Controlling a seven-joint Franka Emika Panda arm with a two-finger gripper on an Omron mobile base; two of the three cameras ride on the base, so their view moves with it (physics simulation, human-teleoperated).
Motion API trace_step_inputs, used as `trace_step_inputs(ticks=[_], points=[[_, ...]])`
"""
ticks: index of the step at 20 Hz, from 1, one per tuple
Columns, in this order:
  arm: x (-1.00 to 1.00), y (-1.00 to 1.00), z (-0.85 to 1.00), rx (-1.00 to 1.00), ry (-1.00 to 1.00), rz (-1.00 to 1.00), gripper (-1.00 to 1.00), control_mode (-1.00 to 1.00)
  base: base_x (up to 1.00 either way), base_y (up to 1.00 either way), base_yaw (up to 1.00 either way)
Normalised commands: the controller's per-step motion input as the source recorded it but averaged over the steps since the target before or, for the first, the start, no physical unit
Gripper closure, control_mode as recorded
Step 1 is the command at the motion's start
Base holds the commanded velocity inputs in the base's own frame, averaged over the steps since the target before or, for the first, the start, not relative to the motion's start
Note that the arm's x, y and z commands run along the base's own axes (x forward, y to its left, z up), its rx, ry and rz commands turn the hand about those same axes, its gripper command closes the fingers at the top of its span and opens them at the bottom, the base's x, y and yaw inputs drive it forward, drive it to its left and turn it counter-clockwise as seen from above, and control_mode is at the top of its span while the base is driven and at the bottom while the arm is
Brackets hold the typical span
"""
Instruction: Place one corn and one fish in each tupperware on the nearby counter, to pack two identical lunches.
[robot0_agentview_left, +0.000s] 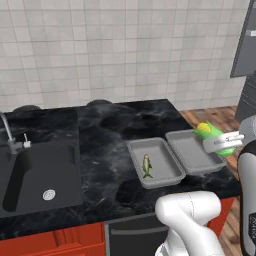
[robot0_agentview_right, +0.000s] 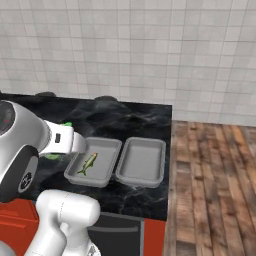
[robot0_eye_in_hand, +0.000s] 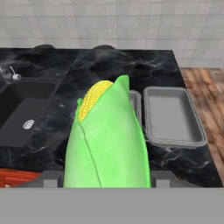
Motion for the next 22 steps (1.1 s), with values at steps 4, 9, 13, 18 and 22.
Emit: trace_step_inputs(ticks=[4, 9, 13, 18, 22], points=[[0.26, 0.02, -0.35, 0.00, 0.15, 0.12, 1.00, -1.00, 0.00, 0.00, 0.00], [0.21, 0.00, -0.30, 0.00, 0.01, -0.03, 1.00, -1.00, 0.00, 0.00, 0.00], [0.25, 0.05, -0.26, 0.00, 0.00, -0.07, 1.00, -1.00, 0.00, 0.00, 0.00], [0.34, 0.10, -0.29, 0.00, 0.00, -0.08, 1.00, -1.00, 0.00, 0.00, 0.00], [0.33, 0.02, -0.32, 0.00, 0.00, -0.07, 1.00, -1.00, 0.00, 0.00, 0.00]])
